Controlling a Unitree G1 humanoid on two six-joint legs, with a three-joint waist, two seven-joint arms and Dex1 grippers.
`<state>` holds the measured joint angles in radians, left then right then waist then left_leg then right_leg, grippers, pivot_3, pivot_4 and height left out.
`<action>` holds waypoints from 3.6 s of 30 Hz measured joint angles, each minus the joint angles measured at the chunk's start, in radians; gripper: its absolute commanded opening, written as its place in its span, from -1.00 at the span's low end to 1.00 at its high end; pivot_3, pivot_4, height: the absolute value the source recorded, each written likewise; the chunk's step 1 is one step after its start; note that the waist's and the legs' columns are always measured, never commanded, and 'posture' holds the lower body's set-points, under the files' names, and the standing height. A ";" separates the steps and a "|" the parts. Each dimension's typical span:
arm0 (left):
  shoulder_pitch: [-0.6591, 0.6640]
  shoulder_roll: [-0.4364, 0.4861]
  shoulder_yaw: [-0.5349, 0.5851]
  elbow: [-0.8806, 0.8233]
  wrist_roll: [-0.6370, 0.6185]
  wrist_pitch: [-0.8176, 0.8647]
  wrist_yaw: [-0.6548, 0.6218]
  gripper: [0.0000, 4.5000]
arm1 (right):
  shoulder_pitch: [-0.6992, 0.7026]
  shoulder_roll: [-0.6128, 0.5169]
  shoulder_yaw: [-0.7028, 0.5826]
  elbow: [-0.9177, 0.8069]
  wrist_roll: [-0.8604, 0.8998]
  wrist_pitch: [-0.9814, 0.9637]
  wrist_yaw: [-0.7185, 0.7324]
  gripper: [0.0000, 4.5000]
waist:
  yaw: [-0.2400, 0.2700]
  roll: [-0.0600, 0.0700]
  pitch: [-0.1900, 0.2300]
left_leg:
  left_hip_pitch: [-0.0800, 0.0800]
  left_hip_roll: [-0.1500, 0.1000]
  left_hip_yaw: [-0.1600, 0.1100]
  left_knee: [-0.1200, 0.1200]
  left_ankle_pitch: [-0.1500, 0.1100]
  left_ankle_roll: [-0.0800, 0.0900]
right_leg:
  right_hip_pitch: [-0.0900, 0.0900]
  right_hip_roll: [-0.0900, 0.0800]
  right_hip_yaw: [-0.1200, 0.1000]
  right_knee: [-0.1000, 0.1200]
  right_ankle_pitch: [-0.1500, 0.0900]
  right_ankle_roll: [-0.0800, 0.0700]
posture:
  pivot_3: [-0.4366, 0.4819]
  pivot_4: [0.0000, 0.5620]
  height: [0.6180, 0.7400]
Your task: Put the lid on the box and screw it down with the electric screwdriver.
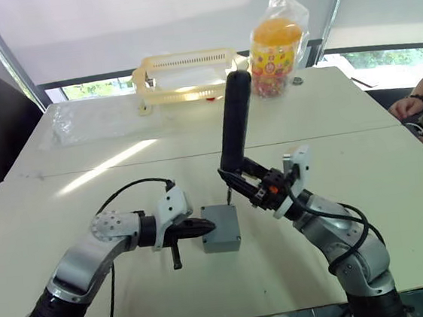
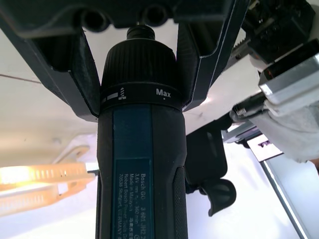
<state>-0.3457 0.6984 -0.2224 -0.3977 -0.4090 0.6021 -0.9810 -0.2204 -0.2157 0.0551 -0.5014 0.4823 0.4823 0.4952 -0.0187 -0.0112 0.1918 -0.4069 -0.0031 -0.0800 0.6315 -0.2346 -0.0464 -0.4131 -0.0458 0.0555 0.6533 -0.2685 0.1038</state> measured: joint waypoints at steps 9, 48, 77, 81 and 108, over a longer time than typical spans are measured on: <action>0.002 0.002 0.000 -0.002 0.006 -0.001 -0.010 -1.00 | 0.005 -0.001 0.000 0.024 -0.011 -0.034 -0.002 -0.22 | 0.000 0.000 0.000 | 0.000 0.000 0.000 0.000 0.000 0.000 | 0.000 0.000 0.000 0.000 0.000 0.000 | -0.05 -0.47 1.00; 0.036 0.013 -0.001 -0.003 0.032 -0.041 -0.004 -1.00 | 0.094 -0.035 0.070 0.121 -0.154 -0.327 0.077 -0.22 | 0.000 0.000 -0.002 | 0.015 0.000 0.000 -0.003 0.000 0.000 | 0.016 0.000 0.000 -0.003 -0.001 -0.001 | -0.05 -0.47 1.00; 0.052 0.012 -0.004 -0.001 0.049 -0.043 0.003 -1.00 | 0.092 -0.084 0.094 0.166 -0.166 -0.371 0.143 -0.22 | -0.001 0.000 -0.018 | 0.020 0.000 0.000 -0.005 -0.001 0.001 | 0.020 0.000 0.000 -0.004 -0.006 -0.006 | -0.05 -0.47 1.00; 0.058 0.012 -0.004 -0.006 0.051 -0.040 0.008 -1.00 | 0.092 -0.091 0.096 0.168 -0.166 -0.371 0.149 -0.22 | -0.002 -0.001 -0.020 | 0.021 0.000 0.000 -0.005 -0.001 0.001 | 0.021 0.000 0.000 -0.004 -0.008 -0.006 | -0.05 -0.47 1.00; 0.062 0.011 -0.010 -0.009 0.061 -0.023 0.026 -1.00 | 0.053 -0.117 0.123 0.172 -0.183 -0.317 0.149 -0.22 | 0.001 -0.008 -0.030 | 0.033 0.001 0.000 -0.015 -0.002 0.001 | 0.029 -0.002 0.000 -0.007 -0.014 -0.011 | -0.05 -0.47 1.00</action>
<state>-0.2840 0.7090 -0.2323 -0.4071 -0.3482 0.5795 -0.9549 -0.1679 -0.3328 0.1785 -0.3297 0.2991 0.1654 0.6439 -0.0182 -0.0189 0.1614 -0.3737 -0.0019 -0.0804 0.6161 -0.2361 -0.0452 -0.3844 -0.0476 0.0555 0.6467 -0.2828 0.0929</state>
